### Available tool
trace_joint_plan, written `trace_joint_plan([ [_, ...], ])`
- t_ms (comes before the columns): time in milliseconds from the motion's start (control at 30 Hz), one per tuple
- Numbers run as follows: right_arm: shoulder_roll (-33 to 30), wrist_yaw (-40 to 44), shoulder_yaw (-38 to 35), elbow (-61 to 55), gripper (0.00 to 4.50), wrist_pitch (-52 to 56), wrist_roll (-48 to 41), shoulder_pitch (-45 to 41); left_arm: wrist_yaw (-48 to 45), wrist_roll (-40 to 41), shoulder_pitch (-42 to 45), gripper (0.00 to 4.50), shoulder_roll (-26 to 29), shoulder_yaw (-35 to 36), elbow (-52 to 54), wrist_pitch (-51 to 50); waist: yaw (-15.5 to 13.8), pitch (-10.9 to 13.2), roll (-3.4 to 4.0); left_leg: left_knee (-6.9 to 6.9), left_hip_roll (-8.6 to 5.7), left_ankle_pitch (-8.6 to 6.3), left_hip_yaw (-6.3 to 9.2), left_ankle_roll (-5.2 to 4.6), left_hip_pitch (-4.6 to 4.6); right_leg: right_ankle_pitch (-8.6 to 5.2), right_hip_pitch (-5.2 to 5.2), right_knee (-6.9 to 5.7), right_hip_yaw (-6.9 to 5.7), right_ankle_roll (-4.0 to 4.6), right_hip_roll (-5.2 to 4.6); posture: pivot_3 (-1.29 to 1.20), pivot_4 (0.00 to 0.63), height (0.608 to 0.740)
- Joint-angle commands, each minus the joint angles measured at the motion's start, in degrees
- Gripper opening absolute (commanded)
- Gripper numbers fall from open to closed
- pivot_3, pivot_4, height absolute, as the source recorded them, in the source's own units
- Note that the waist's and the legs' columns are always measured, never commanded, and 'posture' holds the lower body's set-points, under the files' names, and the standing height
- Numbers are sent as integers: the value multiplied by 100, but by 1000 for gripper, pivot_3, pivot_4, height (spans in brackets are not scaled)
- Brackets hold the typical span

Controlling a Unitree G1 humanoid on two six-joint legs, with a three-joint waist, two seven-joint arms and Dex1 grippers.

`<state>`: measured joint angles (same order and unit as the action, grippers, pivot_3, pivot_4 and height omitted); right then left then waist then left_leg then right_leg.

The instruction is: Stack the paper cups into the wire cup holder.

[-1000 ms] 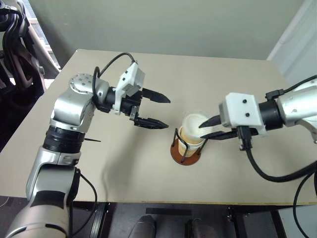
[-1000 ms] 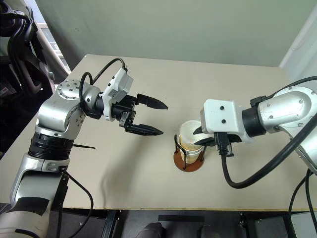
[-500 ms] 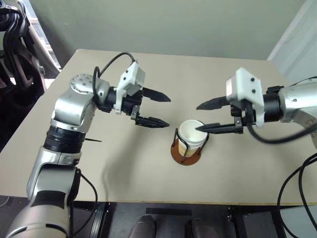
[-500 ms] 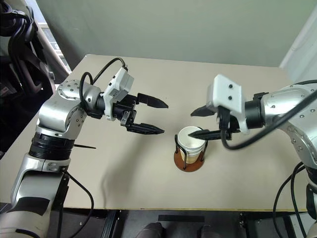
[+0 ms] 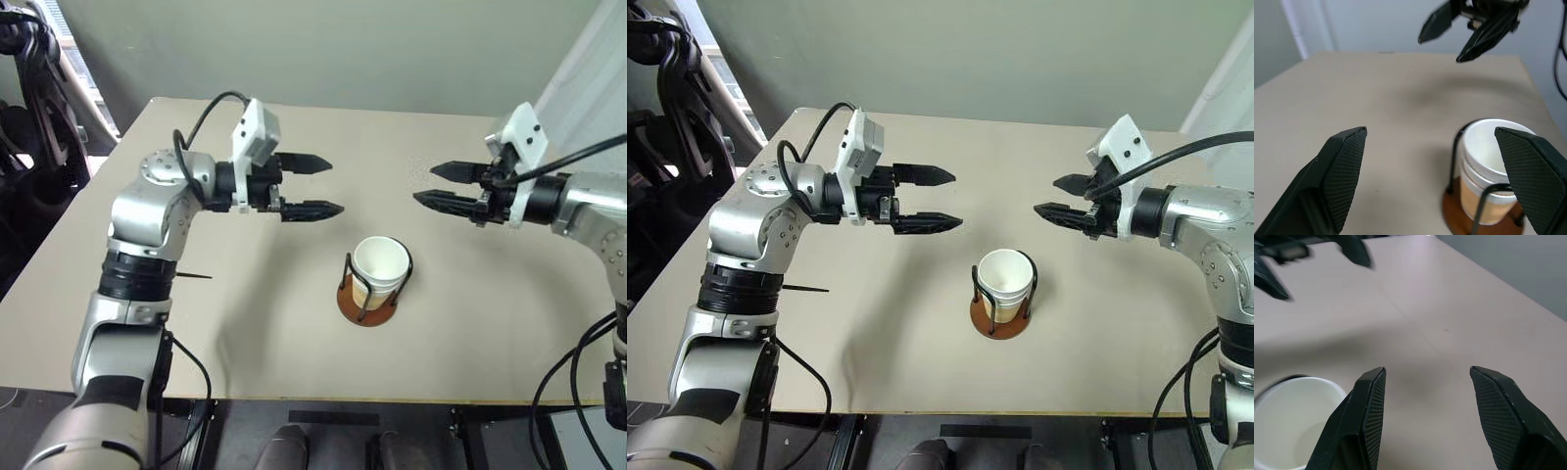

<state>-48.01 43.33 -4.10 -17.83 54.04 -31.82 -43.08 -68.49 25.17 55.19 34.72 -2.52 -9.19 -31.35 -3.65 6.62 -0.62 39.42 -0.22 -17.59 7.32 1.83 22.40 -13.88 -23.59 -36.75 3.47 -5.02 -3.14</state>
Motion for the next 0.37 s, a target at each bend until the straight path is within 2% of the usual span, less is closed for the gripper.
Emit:
trace_joint_plan([
  [33, 125, -552, -387, 136, 2698, -259, 305, 93, 629, -21, -35, 4500, -170, 355, 34, 105, -7, 0, 0, -2, 0, 0, 0, 1, -2, 0, 1, 0, 0, 0, 0, 0, 150, 740],
  [167, 454, -1115, -441, 479, 2698, -521, 633, 144, 1508, -177, 27, 4500, -443, 593, -271, 145, -15, 0, 0, 6, -1, 1, 0, 0, -3, 1, 3, -2, 0, 1, -2, 0, 150, 740],
  [367, 877, -2176, -566, 1186, 2698, -654, 1239, 28, 2247, -211, -189, 4500, -653, 697, -200, -80, -13, 0, 0, -9, -1, 2, -3, 3, -12, 2, -1, -2, 2, 3, -1, 0, 150, 740],
])
